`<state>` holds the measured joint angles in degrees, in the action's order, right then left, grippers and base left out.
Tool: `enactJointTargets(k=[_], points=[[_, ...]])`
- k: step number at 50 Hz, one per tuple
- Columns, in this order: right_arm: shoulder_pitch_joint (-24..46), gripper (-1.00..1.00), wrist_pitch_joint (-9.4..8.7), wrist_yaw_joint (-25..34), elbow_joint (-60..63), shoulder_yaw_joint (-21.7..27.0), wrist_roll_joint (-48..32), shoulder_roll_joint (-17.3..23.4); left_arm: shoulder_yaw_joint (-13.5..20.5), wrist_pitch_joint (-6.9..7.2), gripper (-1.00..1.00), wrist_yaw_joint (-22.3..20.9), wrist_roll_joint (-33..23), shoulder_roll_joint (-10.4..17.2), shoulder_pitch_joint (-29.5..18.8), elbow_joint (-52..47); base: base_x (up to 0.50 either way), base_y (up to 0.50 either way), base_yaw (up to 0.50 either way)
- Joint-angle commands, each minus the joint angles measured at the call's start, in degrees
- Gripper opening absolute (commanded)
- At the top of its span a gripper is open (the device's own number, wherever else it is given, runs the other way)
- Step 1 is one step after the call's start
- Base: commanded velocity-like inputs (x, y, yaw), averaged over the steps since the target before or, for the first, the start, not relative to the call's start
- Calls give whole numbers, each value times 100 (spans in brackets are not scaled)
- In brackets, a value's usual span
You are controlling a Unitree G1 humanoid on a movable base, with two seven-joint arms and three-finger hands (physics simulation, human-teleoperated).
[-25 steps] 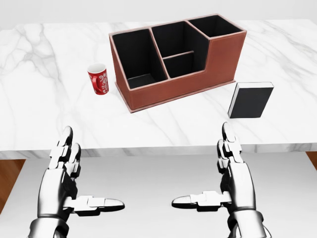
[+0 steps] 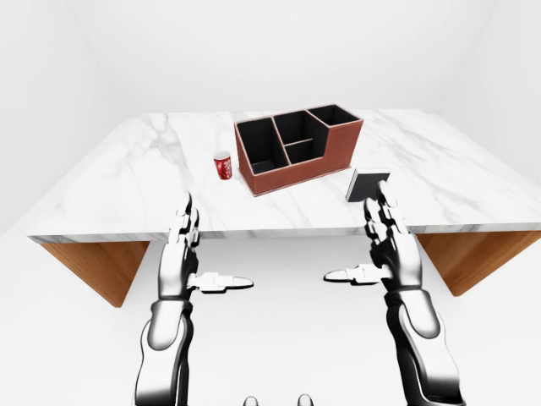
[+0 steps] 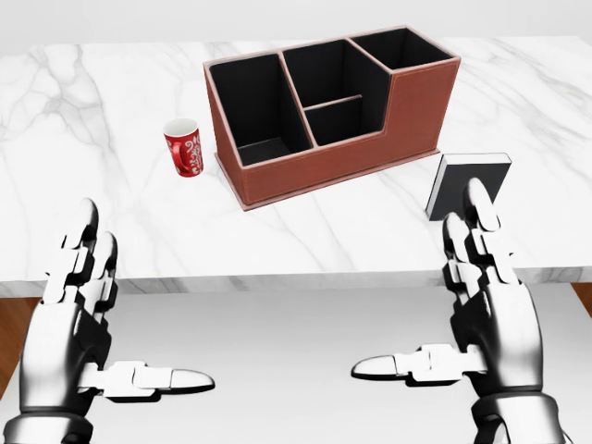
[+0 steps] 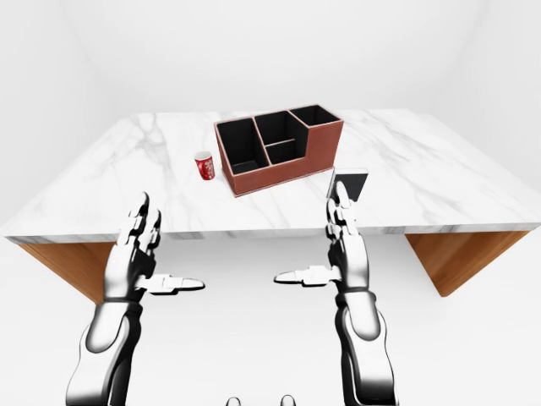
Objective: Pick up the book and place it in the back compartment of the caddy.
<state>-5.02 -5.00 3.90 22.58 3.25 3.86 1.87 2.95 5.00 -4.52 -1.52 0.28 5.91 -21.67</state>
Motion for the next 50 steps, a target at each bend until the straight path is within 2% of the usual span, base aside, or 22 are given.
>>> enactJointTargets(k=[1,50], points=[[-255,100,0,522,880,261,234,-44,11,0,100,-52,-32,64,174,-781,27,0,0],[-237,100,0,660,1025,412,118,-54,153,0,100,-88,20,53,164,-731,50,0,0]])
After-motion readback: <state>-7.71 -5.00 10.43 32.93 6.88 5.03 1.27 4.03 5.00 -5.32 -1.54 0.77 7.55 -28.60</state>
